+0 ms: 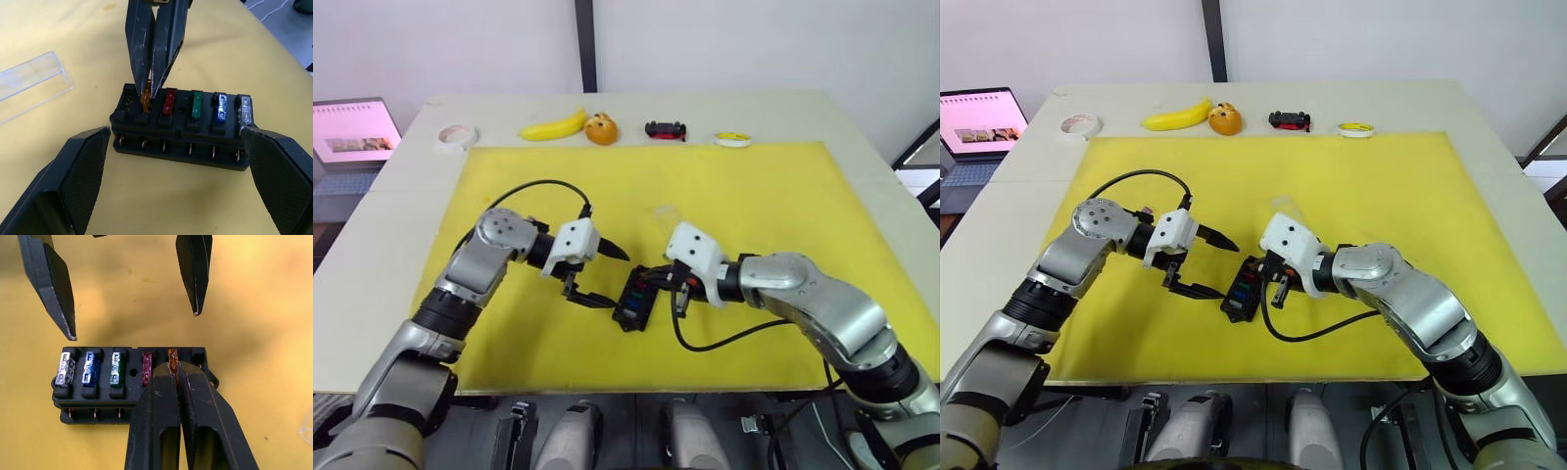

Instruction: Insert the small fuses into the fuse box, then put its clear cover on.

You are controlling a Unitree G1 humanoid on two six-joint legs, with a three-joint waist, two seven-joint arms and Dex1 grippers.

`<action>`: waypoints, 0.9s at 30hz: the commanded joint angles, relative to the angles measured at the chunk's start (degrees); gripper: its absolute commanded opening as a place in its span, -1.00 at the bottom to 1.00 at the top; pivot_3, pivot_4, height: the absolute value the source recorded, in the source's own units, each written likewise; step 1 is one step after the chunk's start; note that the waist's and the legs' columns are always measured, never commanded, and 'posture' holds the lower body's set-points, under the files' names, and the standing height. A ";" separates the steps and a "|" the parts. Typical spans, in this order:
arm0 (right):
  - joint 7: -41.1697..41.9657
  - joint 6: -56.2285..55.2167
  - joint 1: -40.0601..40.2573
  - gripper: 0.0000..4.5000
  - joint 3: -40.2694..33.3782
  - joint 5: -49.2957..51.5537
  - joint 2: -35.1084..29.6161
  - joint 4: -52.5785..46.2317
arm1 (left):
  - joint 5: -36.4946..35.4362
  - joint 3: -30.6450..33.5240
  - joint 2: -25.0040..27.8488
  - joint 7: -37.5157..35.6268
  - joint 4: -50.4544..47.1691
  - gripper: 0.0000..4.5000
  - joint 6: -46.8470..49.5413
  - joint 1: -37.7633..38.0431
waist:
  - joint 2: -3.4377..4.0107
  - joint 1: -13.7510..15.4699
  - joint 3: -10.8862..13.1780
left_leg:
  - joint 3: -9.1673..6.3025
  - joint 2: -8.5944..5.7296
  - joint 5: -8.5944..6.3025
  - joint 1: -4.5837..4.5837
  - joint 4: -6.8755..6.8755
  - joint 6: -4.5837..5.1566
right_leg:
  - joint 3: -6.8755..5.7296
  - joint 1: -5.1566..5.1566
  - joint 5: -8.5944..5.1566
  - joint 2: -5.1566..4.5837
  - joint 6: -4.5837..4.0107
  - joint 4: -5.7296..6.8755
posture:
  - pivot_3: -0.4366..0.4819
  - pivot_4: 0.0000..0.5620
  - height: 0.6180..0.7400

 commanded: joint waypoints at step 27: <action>2.00 -0.61 -2.27 -1.00 -0.16 -2.72 0.70 0.29 | 0.18 1.64 -0.82 -0.15 -1.39 0.98 0.18 -0.76 | 0.00 -0.02 0.00 | 0.01 0.00 0.01 0.00 0.04 -0.01 | 0.00 -0.01 0.00 0.00 0.00 0.07 | -0.05 -0.47 1.00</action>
